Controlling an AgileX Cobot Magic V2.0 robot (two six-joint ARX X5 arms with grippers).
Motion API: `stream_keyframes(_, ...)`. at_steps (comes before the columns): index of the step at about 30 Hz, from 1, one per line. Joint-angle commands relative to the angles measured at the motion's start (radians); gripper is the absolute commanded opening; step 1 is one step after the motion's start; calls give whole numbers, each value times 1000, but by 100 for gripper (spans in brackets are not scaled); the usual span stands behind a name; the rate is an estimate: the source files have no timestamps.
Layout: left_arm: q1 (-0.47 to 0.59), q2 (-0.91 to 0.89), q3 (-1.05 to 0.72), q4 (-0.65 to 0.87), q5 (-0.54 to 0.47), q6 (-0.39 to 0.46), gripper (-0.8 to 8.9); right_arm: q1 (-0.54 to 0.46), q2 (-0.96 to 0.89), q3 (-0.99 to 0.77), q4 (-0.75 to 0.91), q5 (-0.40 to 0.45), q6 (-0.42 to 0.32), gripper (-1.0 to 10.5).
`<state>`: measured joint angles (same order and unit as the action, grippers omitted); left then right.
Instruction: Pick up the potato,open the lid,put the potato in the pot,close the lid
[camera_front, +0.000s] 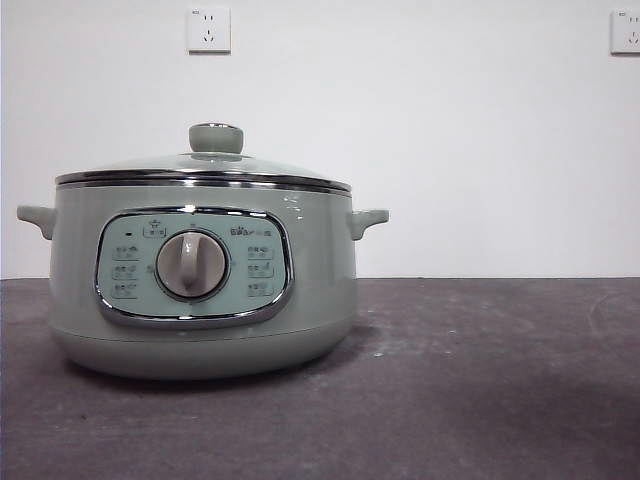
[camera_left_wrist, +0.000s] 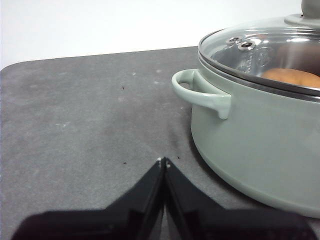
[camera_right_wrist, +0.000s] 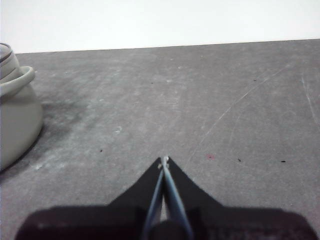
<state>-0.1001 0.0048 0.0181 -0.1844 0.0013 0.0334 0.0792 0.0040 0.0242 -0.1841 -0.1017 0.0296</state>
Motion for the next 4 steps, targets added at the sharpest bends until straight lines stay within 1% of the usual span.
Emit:
stream_keyframes(1, 3, -3, -14, 2, 0, -5, -3, 0, -2, -16, 3, 3, 6, 0)
stream_keyframes(4, 3, -3, -14, 2, 0, -5, -3, 0, -2, -16, 3, 3, 6, 1)
